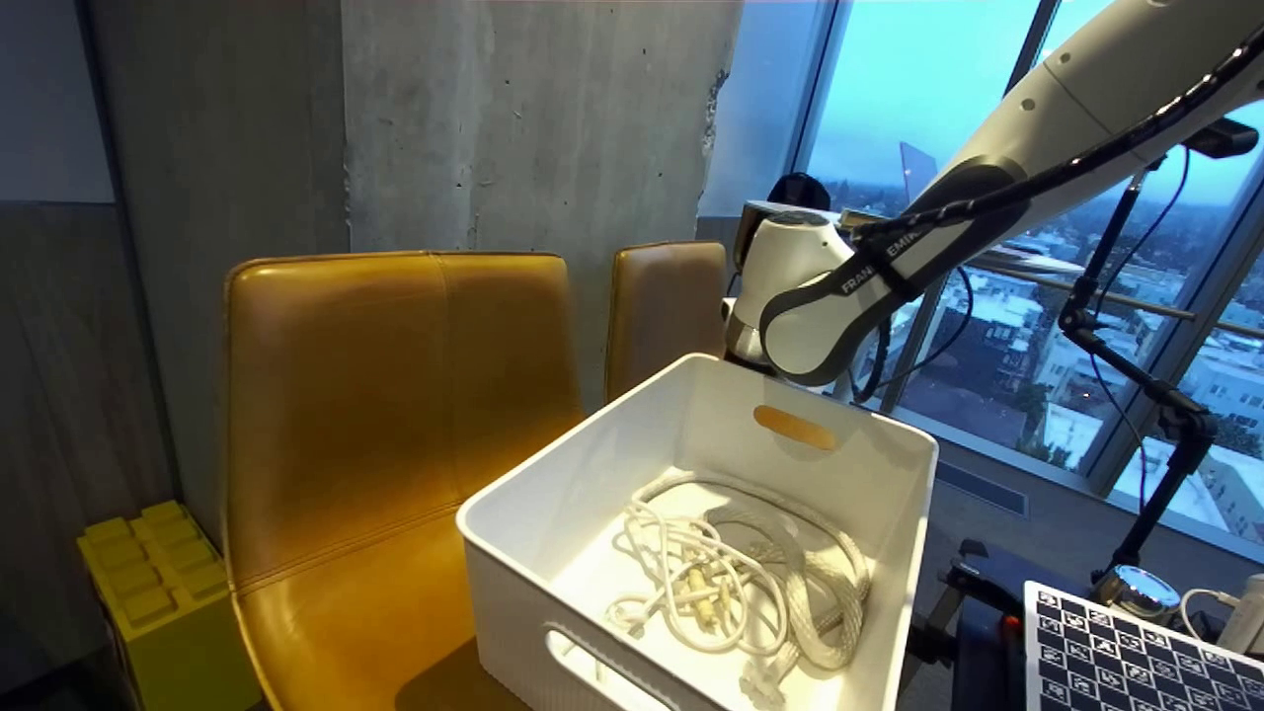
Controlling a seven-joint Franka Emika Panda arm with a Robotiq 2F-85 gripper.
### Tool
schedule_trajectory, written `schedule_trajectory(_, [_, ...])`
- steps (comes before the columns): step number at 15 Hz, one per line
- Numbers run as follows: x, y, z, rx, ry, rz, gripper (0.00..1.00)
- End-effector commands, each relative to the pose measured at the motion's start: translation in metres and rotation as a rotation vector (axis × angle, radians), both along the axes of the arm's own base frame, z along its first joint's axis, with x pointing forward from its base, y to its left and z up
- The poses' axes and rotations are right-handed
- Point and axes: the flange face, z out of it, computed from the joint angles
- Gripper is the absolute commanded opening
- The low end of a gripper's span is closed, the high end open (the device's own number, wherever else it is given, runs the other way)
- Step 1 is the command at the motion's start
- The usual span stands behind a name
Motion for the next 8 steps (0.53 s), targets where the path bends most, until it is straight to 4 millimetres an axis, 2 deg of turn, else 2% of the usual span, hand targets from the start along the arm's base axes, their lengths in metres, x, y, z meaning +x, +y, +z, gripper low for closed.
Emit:
schedule_trajectory(1, [-0.008, 0.006, 0.038, -0.026, -0.006, 0.011, 0.02])
schedule_trajectory(4, [-0.011, 0.001, 0.051, -0.031, -0.011, 0.013, 0.02])
schedule_trajectory(5, [-0.013, -0.001, 0.053, -0.031, -0.011, 0.011, 0.09])
schedule_trajectory(6, [-0.015, -0.004, 0.054, -0.032, -0.011, 0.01, 0.29])
schedule_trajectory(7, [-0.016, -0.007, 0.053, -0.032, -0.007, 0.007, 0.25])
schedule_trajectory(8, [-0.018, -0.011, 0.052, -0.032, -0.004, 0.003, 0.04])
